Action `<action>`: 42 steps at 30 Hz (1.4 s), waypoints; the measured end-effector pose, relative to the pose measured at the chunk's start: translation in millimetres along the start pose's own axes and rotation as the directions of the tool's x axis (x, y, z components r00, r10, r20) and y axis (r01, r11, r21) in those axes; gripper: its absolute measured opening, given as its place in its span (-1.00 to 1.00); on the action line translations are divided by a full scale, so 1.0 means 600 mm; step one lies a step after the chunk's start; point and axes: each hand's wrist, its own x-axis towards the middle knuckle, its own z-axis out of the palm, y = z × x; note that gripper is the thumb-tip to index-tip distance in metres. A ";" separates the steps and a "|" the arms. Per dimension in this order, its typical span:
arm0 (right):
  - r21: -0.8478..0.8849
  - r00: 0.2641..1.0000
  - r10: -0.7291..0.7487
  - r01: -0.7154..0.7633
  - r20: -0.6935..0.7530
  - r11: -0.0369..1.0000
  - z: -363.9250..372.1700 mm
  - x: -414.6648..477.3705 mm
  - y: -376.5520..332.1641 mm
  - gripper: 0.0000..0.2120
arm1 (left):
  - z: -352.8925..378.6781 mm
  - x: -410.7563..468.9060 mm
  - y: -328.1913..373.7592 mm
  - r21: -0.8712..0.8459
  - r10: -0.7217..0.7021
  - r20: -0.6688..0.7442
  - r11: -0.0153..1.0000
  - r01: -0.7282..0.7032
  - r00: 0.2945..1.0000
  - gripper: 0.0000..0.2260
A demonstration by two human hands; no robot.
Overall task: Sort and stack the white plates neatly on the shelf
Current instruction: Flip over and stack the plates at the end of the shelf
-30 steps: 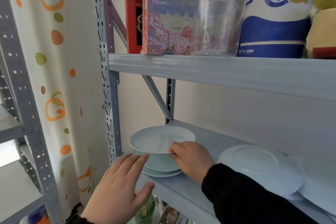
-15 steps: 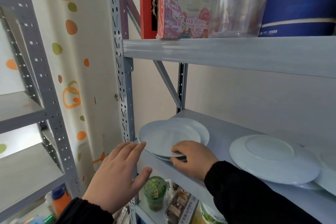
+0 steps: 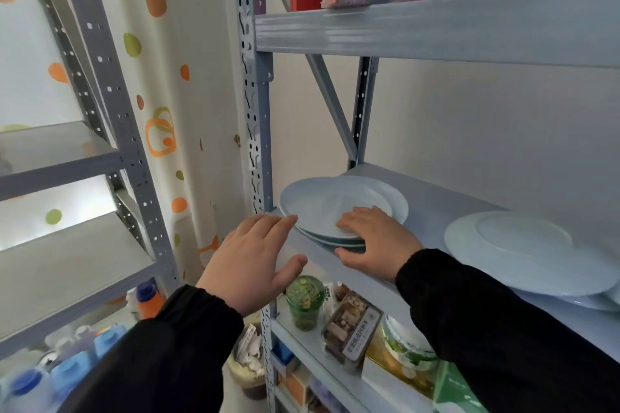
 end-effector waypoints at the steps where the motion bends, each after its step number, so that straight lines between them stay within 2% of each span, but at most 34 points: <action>1: -0.011 1.000 0.003 -0.003 0.004 1.000 -0.002 -0.002 -0.001 -0.40 | 0.000 0.001 0.001 -0.001 0.004 0.001 1.000 -0.004 1.000 -0.38; 4: -0.041 1.000 0.013 -0.012 0.010 0.999 -0.008 -0.008 0.001 -0.30 | 0.000 0.004 0.009 -0.017 0.012 -0.004 1.000 -0.013 1.000 -0.38; 10: -0.138 1.000 0.001 -0.003 -0.014 0.990 -0.043 -0.054 0.019 -0.22 | 0.009 0.024 0.038 -0.029 0.064 -0.005 0.998 -0.064 0.998 -0.39; 16: -0.179 0.994 0.091 -0.101 -0.064 0.979 -0.096 -0.137 0.069 -0.13 | 0.034 0.058 0.104 -0.080 0.172 0.007 0.982 -0.171 0.985 -0.38; 22: -0.204 0.960 0.213 -0.248 -0.180 0.947 -0.138 -0.240 0.144 -0.17 | 0.069 0.099 0.202 -0.152 0.299 0.000 0.943 -0.296 0.954 -0.39; 26: -0.240 0.923 0.330 -0.372 -0.201 0.897 -0.166 -0.315 0.188 -0.16 | 0.090 0.117 0.274 -0.181 0.384 -0.009 0.908 -0.379 0.923 -0.42; 31: -0.145 0.864 0.430 -0.476 -0.263 0.868 -0.173 -0.377 0.226 -0.21 | 0.120 0.138 0.353 -0.237 0.469 0.009 0.859 -0.454 0.883 -0.42; 38: -0.119 0.862 0.430 -0.472 -0.270 0.873 -0.170 -0.375 0.236 -0.23 | 0.152 0.160 0.437 -0.272 0.536 -0.003 0.812 -0.517 0.844 -0.38; 42: -0.100 0.864 0.409 -0.453 -0.295 0.886 -0.172 -0.377 0.237 -0.25 | 0.169 0.170 0.455 -0.263 0.513 -0.004 0.828 -0.496 0.858 -0.38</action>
